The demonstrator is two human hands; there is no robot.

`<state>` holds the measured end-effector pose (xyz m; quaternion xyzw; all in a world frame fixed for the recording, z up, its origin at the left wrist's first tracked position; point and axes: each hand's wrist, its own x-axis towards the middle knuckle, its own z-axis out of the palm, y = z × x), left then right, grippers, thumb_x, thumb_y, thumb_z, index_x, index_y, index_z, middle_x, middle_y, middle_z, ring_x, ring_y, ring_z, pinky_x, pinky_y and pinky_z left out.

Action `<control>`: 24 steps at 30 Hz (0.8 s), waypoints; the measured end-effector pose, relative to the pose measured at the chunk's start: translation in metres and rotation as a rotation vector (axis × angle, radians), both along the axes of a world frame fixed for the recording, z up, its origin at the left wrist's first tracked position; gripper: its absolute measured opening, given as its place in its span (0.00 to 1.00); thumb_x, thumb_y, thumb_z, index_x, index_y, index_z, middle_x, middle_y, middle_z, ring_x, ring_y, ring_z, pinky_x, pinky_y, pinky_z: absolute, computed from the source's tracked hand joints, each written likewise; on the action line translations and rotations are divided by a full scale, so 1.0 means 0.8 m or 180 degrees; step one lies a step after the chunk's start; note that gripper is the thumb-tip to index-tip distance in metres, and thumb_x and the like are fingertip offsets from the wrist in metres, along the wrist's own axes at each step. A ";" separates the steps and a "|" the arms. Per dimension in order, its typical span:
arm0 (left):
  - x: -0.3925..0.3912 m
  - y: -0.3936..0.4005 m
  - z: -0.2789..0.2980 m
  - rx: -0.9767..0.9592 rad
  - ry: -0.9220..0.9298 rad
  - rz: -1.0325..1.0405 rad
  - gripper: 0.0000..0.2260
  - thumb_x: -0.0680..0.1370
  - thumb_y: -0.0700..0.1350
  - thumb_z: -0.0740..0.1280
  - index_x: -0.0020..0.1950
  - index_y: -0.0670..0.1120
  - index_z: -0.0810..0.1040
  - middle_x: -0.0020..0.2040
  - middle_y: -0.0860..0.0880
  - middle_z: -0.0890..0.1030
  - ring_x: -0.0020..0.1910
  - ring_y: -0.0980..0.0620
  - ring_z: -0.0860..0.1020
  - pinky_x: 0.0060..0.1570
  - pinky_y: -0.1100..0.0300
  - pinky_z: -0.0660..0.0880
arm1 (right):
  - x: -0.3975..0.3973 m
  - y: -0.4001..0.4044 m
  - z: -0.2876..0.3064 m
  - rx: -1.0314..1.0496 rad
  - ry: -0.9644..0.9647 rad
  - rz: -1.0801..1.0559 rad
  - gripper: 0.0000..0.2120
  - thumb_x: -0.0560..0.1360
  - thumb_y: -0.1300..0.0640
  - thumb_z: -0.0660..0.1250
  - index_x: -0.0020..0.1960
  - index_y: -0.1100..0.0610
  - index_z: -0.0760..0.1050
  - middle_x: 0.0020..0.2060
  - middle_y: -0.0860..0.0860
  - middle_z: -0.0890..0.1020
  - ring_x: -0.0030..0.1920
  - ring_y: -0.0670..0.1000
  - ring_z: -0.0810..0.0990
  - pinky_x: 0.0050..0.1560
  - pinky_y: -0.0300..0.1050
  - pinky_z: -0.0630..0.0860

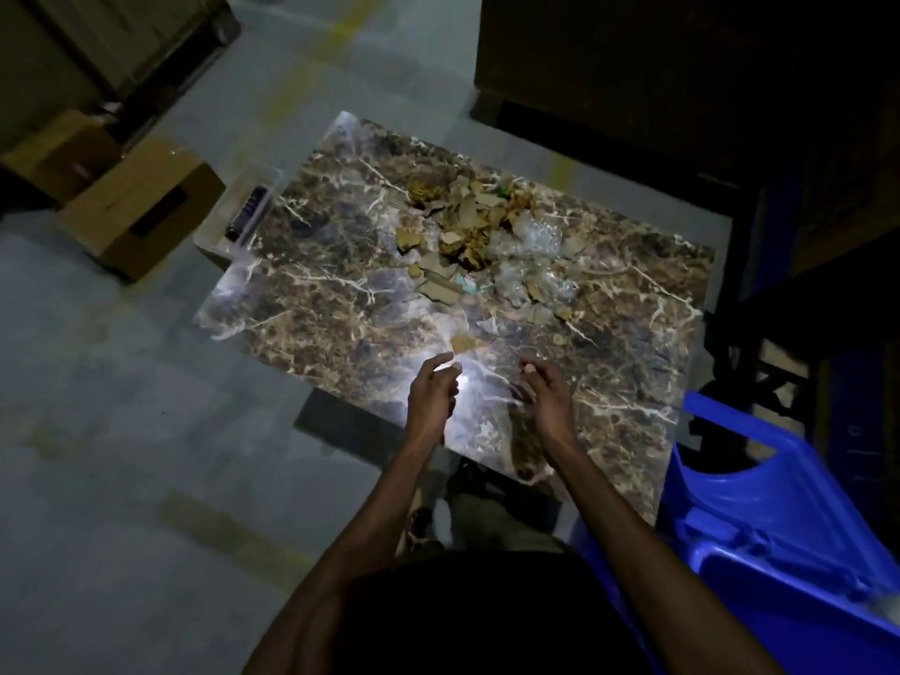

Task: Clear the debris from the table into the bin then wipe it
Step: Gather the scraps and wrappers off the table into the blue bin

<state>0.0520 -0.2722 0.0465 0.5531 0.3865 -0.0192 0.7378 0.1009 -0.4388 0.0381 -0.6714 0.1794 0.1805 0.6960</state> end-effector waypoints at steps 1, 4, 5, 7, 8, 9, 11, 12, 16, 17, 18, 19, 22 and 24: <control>0.014 0.002 0.003 -0.0004 -0.0070 -0.0001 0.07 0.81 0.44 0.69 0.57 0.51 0.83 0.45 0.44 0.79 0.43 0.45 0.74 0.40 0.51 0.68 | 0.018 -0.003 -0.005 -0.0028 -0.0047 -0.0010 0.07 0.83 0.57 0.66 0.55 0.49 0.83 0.58 0.54 0.84 0.56 0.57 0.83 0.53 0.52 0.78; 0.068 0.004 0.004 0.0053 -0.0179 -0.0199 0.07 0.82 0.42 0.67 0.58 0.50 0.81 0.50 0.42 0.82 0.45 0.45 0.77 0.39 0.54 0.73 | 0.074 -0.013 -0.016 -0.0364 -0.0288 -0.0108 0.08 0.83 0.58 0.67 0.55 0.47 0.82 0.55 0.52 0.84 0.56 0.55 0.83 0.53 0.51 0.78; 0.087 0.003 0.004 0.0126 -0.0204 -0.0264 0.07 0.82 0.42 0.67 0.59 0.50 0.81 0.51 0.43 0.82 0.46 0.45 0.79 0.39 0.56 0.75 | 0.094 -0.017 -0.021 -0.0410 -0.0320 -0.0156 0.08 0.83 0.58 0.67 0.56 0.48 0.82 0.56 0.53 0.84 0.57 0.56 0.82 0.56 0.52 0.79; 0.124 -0.002 0.003 0.0326 -0.0258 -0.0467 0.09 0.82 0.43 0.68 0.62 0.49 0.79 0.53 0.44 0.81 0.49 0.46 0.79 0.42 0.59 0.78 | 0.130 -0.023 -0.025 -0.0623 -0.0451 -0.0111 0.08 0.83 0.58 0.66 0.60 0.52 0.79 0.59 0.54 0.82 0.59 0.55 0.80 0.59 0.53 0.79; 0.142 -0.005 0.004 0.0532 -0.0289 -0.0636 0.11 0.82 0.43 0.69 0.64 0.48 0.79 0.56 0.44 0.80 0.51 0.46 0.79 0.43 0.63 0.78 | 0.150 -0.025 -0.025 -0.0821 -0.0576 -0.0091 0.09 0.83 0.58 0.66 0.62 0.53 0.78 0.60 0.54 0.80 0.60 0.53 0.79 0.60 0.52 0.78; 0.160 -0.006 0.003 0.0963 -0.0305 -0.0894 0.13 0.82 0.44 0.69 0.66 0.47 0.77 0.59 0.44 0.79 0.53 0.48 0.78 0.44 0.68 0.77 | 0.169 -0.026 -0.026 -0.1007 -0.0689 -0.0076 0.10 0.82 0.59 0.66 0.63 0.53 0.77 0.62 0.55 0.79 0.61 0.52 0.78 0.62 0.50 0.77; 0.198 -0.003 -0.003 0.2412 -0.0540 -0.1598 0.17 0.81 0.46 0.69 0.70 0.46 0.76 0.65 0.45 0.77 0.61 0.50 0.75 0.54 0.67 0.76 | 0.208 -0.026 -0.028 -0.1383 -0.0812 -0.0059 0.15 0.82 0.60 0.65 0.67 0.56 0.76 0.66 0.57 0.75 0.63 0.50 0.75 0.61 0.40 0.72; 0.219 -0.001 -0.007 0.3097 -0.0785 -0.1935 0.19 0.80 0.46 0.69 0.71 0.46 0.75 0.66 0.45 0.76 0.64 0.49 0.73 0.59 0.59 0.76 | 0.226 -0.024 -0.030 -0.1589 -0.0850 -0.0021 0.17 0.81 0.59 0.65 0.70 0.57 0.75 0.67 0.57 0.74 0.64 0.51 0.74 0.62 0.39 0.70; 0.298 0.010 -0.033 0.3730 -0.0644 -0.2623 0.29 0.80 0.55 0.67 0.79 0.46 0.67 0.79 0.42 0.65 0.78 0.41 0.60 0.75 0.45 0.60 | 0.268 -0.011 -0.062 -0.1912 -0.0638 0.0212 0.26 0.80 0.54 0.66 0.76 0.57 0.70 0.72 0.59 0.70 0.72 0.60 0.70 0.71 0.53 0.69; 0.310 0.010 -0.042 0.3727 -0.0474 -0.2769 0.31 0.81 0.57 0.66 0.81 0.47 0.63 0.82 0.43 0.61 0.80 0.41 0.57 0.77 0.45 0.56 | 0.267 -0.006 -0.066 -0.1910 -0.0631 0.0257 0.25 0.81 0.55 0.66 0.77 0.57 0.68 0.72 0.60 0.70 0.72 0.60 0.69 0.71 0.50 0.68; 0.318 0.011 -0.052 0.3761 -0.0361 -0.2943 0.32 0.81 0.58 0.65 0.82 0.47 0.61 0.83 0.43 0.58 0.81 0.40 0.55 0.77 0.44 0.54 | 0.262 0.000 -0.066 -0.1916 -0.0636 0.0296 0.25 0.82 0.57 0.65 0.78 0.57 0.67 0.72 0.59 0.69 0.72 0.58 0.68 0.69 0.44 0.66; 0.320 0.011 -0.061 0.3800 -0.0310 -0.3094 0.33 0.81 0.59 0.64 0.82 0.48 0.61 0.83 0.43 0.58 0.81 0.40 0.54 0.78 0.43 0.54 | 0.255 0.005 -0.067 -0.1887 -0.0651 0.0325 0.25 0.83 0.57 0.64 0.79 0.57 0.65 0.73 0.58 0.68 0.73 0.54 0.66 0.67 0.40 0.63; 0.299 0.007 -0.079 0.3782 -0.0312 -0.3196 0.33 0.79 0.60 0.63 0.81 0.48 0.62 0.80 0.42 0.63 0.78 0.38 0.58 0.76 0.42 0.60 | 0.227 0.011 -0.068 -0.1739 -0.0681 0.0339 0.25 0.84 0.58 0.63 0.80 0.57 0.64 0.73 0.52 0.66 0.69 0.39 0.60 0.66 0.29 0.61; 0.279 0.005 -0.085 0.3582 -0.0411 -0.2915 0.31 0.79 0.59 0.65 0.79 0.49 0.64 0.77 0.44 0.66 0.74 0.41 0.61 0.72 0.44 0.65 | 0.214 0.011 -0.073 -0.1600 -0.0821 0.0169 0.23 0.84 0.59 0.63 0.78 0.58 0.67 0.68 0.49 0.67 0.67 0.42 0.67 0.63 0.28 0.69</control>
